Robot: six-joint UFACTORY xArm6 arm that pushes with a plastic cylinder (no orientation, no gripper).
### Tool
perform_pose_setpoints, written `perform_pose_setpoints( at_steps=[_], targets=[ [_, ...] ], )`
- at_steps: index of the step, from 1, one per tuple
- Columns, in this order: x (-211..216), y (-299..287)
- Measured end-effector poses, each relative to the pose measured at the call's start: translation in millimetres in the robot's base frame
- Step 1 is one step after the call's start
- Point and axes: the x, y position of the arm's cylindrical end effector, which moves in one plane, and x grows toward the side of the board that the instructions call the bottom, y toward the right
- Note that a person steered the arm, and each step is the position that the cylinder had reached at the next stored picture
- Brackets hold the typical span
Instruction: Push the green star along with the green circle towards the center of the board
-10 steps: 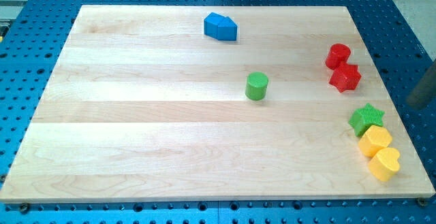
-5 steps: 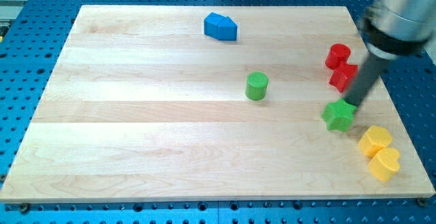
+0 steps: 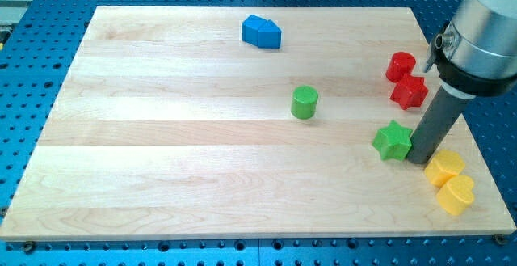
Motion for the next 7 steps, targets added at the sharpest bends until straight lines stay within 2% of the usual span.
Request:
perform_pose_setpoints(
  at_steps=[1, 2, 5, 6, 7],
  targets=[
    [-26, -25],
    [-26, -40],
    [6, -37],
    [17, -74],
    [-4, -100]
  ],
)
